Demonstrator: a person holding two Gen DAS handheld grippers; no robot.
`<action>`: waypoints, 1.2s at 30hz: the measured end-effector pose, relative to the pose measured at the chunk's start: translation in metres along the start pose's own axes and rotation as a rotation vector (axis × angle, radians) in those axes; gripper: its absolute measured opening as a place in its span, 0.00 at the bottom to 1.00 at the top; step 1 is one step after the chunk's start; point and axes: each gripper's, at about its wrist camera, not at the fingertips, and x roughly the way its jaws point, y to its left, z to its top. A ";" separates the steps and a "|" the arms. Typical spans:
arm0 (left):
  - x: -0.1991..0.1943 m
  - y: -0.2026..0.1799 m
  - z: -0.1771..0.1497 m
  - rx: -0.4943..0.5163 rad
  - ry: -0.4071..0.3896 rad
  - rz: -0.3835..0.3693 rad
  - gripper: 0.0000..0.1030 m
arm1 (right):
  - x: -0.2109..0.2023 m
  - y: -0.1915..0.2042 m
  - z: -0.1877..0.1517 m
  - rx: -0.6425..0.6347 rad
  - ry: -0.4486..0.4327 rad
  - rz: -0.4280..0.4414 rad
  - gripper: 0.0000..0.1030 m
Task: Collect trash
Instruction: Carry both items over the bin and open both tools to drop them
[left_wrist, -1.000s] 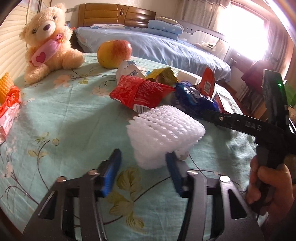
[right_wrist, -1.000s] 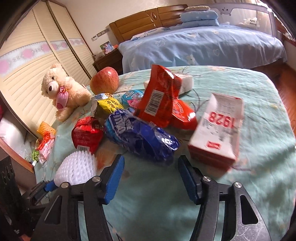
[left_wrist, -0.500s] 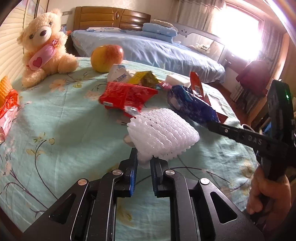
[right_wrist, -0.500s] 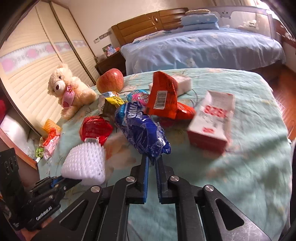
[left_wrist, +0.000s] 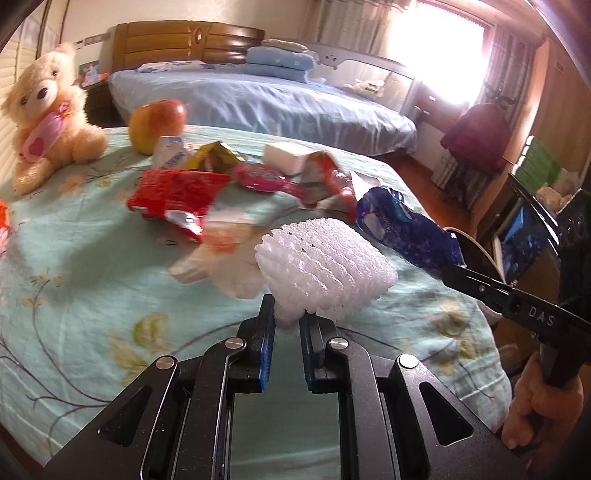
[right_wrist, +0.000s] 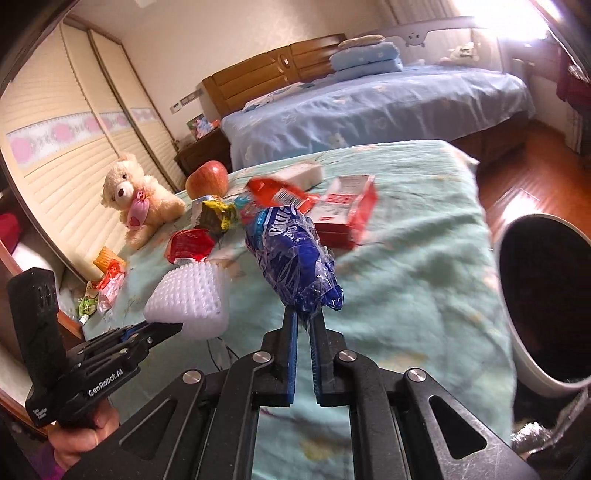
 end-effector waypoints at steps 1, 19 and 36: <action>0.001 -0.004 0.000 0.006 0.002 -0.008 0.11 | -0.003 -0.003 -0.001 0.006 -0.004 -0.007 0.06; 0.017 -0.075 0.003 0.106 0.027 -0.101 0.11 | -0.061 -0.068 -0.024 0.122 -0.074 -0.115 0.06; 0.042 -0.143 0.017 0.216 0.049 -0.162 0.11 | -0.092 -0.120 -0.033 0.217 -0.119 -0.225 0.06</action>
